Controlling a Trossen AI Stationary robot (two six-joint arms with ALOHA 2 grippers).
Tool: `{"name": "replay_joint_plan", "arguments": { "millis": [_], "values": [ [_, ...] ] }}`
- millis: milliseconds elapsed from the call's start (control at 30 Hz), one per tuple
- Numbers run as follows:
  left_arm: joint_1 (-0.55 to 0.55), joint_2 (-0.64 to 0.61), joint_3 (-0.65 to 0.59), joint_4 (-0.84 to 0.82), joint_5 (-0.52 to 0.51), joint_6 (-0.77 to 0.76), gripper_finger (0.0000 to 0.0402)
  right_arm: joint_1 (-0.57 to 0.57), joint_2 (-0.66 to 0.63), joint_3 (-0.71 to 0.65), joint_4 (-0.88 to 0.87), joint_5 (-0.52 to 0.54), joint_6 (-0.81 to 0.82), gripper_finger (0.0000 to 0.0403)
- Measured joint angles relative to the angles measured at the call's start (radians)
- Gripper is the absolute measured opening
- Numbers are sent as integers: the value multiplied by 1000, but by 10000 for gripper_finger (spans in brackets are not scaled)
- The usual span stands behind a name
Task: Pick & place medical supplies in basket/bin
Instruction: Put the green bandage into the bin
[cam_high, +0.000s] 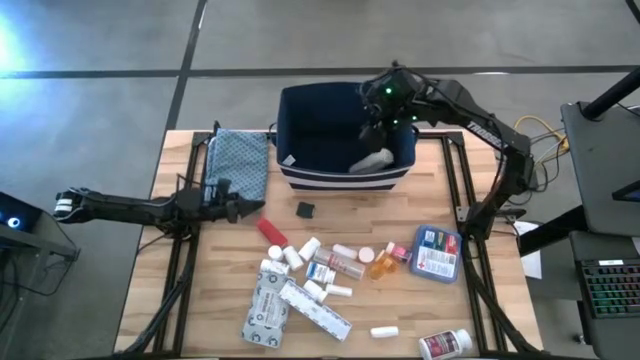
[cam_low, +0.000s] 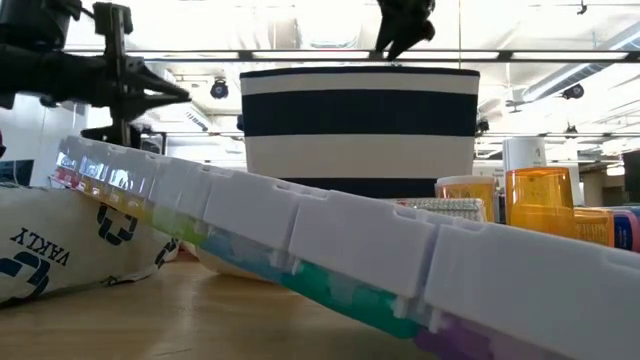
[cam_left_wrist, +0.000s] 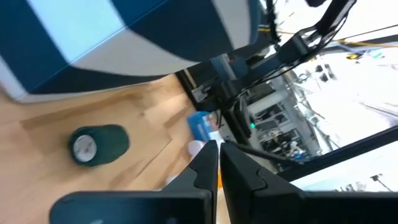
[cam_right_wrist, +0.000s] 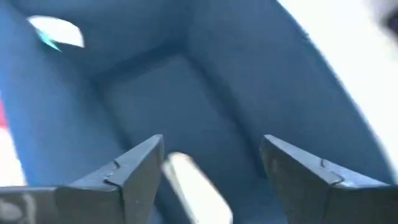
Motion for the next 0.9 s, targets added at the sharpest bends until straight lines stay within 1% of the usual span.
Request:
{"name": "replay_joint_plan", "arguments": {
  "millis": [67,133,267,333,400,500,633,800,900],
  "values": [
    [0,0,14,-1,-11,1,0,11,0,25,-48,53,-23,285],
    [0,1,35,-4,-21,36,0,24,0,38,-88,81,-30,306],
    [0,11,112,-4,-21,227,17,50,0,49,-152,86,-32,346],
    [0,31,161,-3,-21,278,32,63,0,47,-176,88,-31,359],
    [0,61,213,-22,-21,306,45,73,0,42,-196,87,-20,364],
    [0,113,286,-44,-21,406,57,80,0,32,-203,87,-1,365],
    [0,197,387,-73,7,588,57,79,0,32,-216,90,-1,366],
    [0,324,547,-274,2,657,48,78,0,31,-222,115,-8,366],
    [0,416,646,-382,10,765,50,78,0,31,-223,116,-13,366]
  ]
}}
